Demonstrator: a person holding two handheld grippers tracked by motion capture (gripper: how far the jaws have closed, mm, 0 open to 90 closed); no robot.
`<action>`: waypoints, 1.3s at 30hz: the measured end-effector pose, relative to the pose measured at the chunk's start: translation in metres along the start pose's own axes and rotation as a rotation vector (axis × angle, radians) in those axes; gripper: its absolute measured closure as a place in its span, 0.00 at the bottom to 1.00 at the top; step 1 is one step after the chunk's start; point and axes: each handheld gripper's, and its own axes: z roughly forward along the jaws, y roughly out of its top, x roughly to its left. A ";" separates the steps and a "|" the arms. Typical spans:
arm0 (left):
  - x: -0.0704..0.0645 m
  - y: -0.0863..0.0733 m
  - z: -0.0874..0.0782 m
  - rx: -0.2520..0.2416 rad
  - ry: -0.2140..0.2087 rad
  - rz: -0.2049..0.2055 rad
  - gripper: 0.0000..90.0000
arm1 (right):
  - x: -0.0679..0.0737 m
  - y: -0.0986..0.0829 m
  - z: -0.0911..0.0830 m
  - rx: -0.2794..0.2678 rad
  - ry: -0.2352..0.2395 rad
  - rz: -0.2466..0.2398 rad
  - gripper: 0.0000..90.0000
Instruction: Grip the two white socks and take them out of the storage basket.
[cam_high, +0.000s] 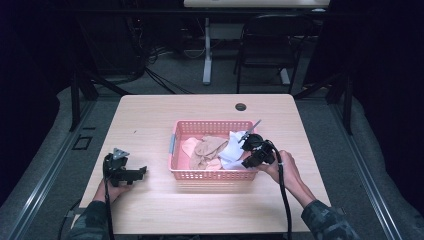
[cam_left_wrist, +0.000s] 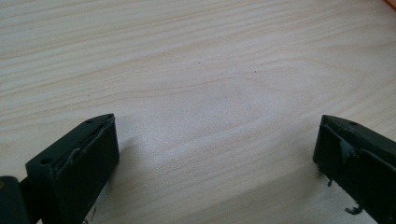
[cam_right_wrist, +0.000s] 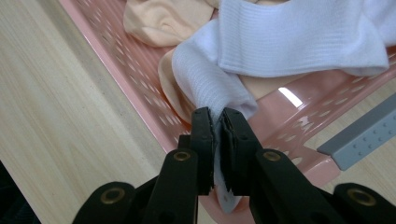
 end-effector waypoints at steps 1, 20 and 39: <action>0.000 0.000 0.000 -0.001 0.001 0.000 0.00 | 0.000 0.000 -0.001 -0.007 0.001 0.001 0.93; 0.000 0.000 0.000 0.000 -0.001 0.000 0.00 | 0.003 0.013 -0.028 -0.047 -0.007 -0.017 0.93; 0.000 0.000 0.000 -0.002 0.000 0.002 0.00 | 0.016 0.034 -0.061 -0.130 -0.017 -0.053 0.94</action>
